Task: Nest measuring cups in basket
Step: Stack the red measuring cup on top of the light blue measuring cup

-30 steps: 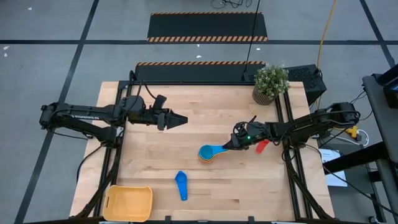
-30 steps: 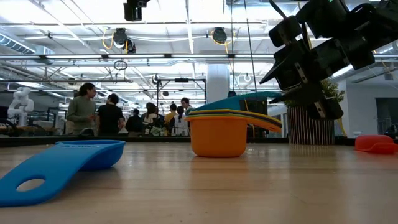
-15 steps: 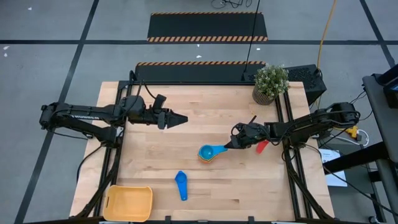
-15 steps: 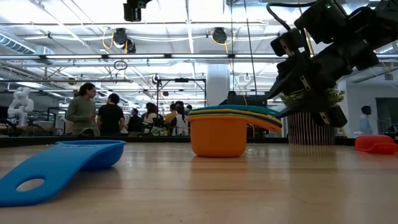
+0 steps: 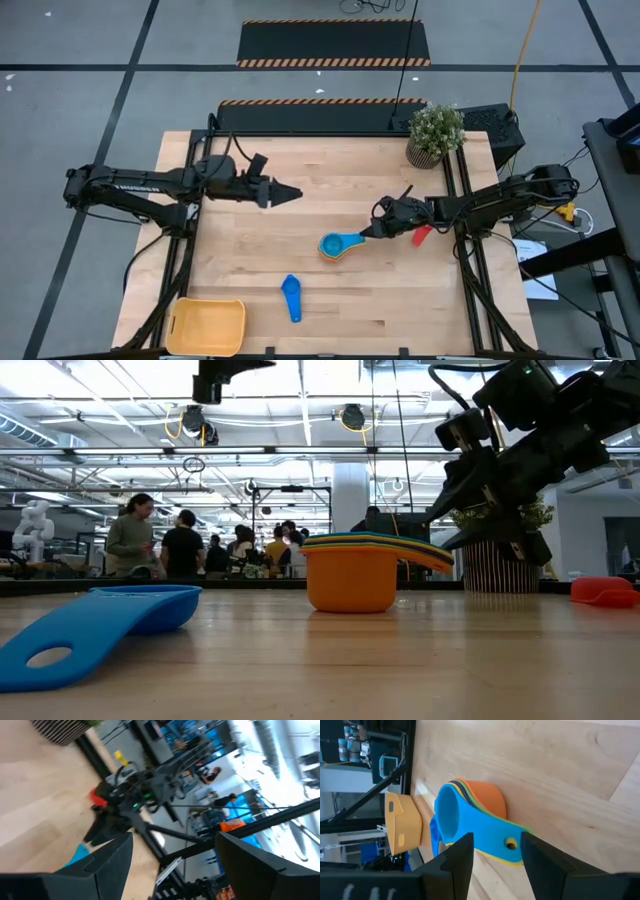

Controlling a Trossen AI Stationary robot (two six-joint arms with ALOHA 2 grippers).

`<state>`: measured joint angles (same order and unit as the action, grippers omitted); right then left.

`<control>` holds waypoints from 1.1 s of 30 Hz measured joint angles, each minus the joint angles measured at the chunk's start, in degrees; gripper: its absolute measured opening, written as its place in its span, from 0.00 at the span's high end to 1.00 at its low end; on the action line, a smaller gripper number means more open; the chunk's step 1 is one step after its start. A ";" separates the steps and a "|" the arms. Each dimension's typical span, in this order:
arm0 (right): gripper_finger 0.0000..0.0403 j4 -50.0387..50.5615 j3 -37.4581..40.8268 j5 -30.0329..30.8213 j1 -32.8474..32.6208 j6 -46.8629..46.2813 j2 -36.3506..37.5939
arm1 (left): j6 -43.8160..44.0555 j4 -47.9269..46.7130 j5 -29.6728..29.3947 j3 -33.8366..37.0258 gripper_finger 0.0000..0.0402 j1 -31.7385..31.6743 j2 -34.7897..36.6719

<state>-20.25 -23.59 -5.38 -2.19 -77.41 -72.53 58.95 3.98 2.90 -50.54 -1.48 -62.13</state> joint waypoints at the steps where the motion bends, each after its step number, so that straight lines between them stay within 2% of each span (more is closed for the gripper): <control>1: 0.61 0.01 0.00 -0.61 0.15 0.09 0.00 | 0.26 -1.19 0.00 0.00 0.29 0.00 0.00; 6: 0.61 0.61 0.00 -4.23 0.71 -0.87 1.71 | 1.60 -5.74 -0.31 0.02 0.29 0.00 0.00; 10: 0.61 5.40 -0.35 -4.93 0.65 -3.15 6.71 | 0.42 -5.88 -1.84 0.02 0.29 -0.12 0.00; 13: 0.61 13.28 -1.98 -3.87 0.41 -3.20 11.68 | -0.68 -5.75 -3.10 0.02 0.29 -0.88 0.00; 22: 0.61 43.24 -10.60 5.09 -1.96 0.75 23.59 | -4.13 -5.54 -2.93 0.02 0.29 -3.13 0.00; 28: 0.61 58.51 -16.40 7.20 -3.77 1.72 24.80 | -5.76 -5.52 -2.58 0.02 0.29 -3.13 0.00; 33: 0.61 66.14 -18.99 7.27 -5.52 1.68 22.81 | -6.74 -5.53 -0.97 0.02 0.29 -3.13 0.00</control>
<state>45.89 -42.58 1.89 -7.71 -75.74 -49.72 52.21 -1.55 1.93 -50.52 -4.60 -62.13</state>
